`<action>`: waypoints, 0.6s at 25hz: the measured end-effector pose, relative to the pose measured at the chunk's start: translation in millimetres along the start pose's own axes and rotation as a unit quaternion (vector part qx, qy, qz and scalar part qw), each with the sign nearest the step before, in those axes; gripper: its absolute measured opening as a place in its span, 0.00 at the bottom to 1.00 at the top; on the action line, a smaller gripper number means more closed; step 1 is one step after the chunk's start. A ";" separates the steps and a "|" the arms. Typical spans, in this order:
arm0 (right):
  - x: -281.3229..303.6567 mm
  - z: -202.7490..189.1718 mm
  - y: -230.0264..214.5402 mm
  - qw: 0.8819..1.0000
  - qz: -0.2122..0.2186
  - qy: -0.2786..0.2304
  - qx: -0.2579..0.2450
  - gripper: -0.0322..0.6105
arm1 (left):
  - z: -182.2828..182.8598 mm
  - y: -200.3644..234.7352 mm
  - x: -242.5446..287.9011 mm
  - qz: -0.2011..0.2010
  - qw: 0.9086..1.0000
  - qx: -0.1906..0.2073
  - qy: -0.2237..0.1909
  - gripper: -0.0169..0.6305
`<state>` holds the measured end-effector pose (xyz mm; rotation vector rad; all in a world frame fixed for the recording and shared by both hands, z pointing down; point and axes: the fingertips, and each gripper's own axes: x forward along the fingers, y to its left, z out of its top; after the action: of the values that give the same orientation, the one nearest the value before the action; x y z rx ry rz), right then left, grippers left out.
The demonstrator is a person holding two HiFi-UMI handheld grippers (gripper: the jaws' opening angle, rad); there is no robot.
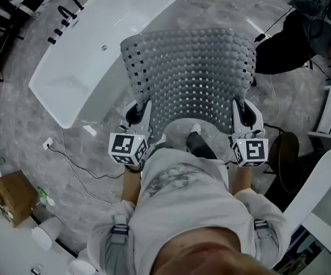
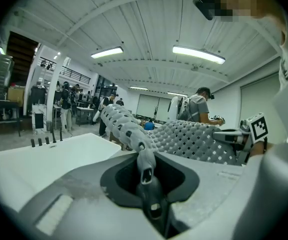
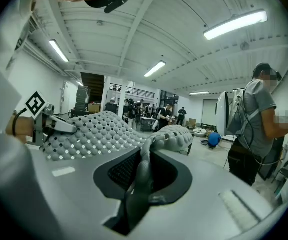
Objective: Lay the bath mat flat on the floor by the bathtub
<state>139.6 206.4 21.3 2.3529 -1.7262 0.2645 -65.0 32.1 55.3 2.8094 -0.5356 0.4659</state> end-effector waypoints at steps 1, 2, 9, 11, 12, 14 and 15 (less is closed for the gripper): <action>3.8 -0.9 -9.8 1.000 0.011 0.000 -0.002 0.13 | -0.3 -5.5 5.6 0.011 1.000 -0.004 0.000 0.12; 6.5 -2.2 -18.8 1.000 0.021 -0.001 -0.003 0.13 | -1.0 -11.1 10.3 0.021 1.000 -0.007 0.000 0.12; 31.6 -8.0 -73.3 0.997 0.080 -0.001 -0.022 0.13 | -2.0 -45.2 40.6 0.074 0.997 -0.027 -0.009 0.12; 37.8 -8.8 -81.2 0.995 0.092 -0.003 -0.026 0.13 | -3.4 -51.9 43.3 0.083 0.996 -0.032 -0.012 0.12; 40.3 -9.8 -84.4 0.995 0.096 -0.003 -0.026 0.13 | -4.7 -55.0 45.1 0.087 0.996 -0.034 -0.013 0.12; 46.9 -9.5 -90.7 0.994 0.103 -0.004 -0.026 0.13 | -4.8 -58.3 50.8 0.093 0.995 -0.038 -0.013 0.12; 50.9 -6.2 -93.2 0.994 0.107 -0.003 -0.027 0.13 | -1.9 -58.4 53.2 0.096 0.995 -0.040 -0.013 0.12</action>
<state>243.6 188.6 35.0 2.1351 -1.9640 0.2404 4.3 68.7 65.5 2.7036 -0.8153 0.4349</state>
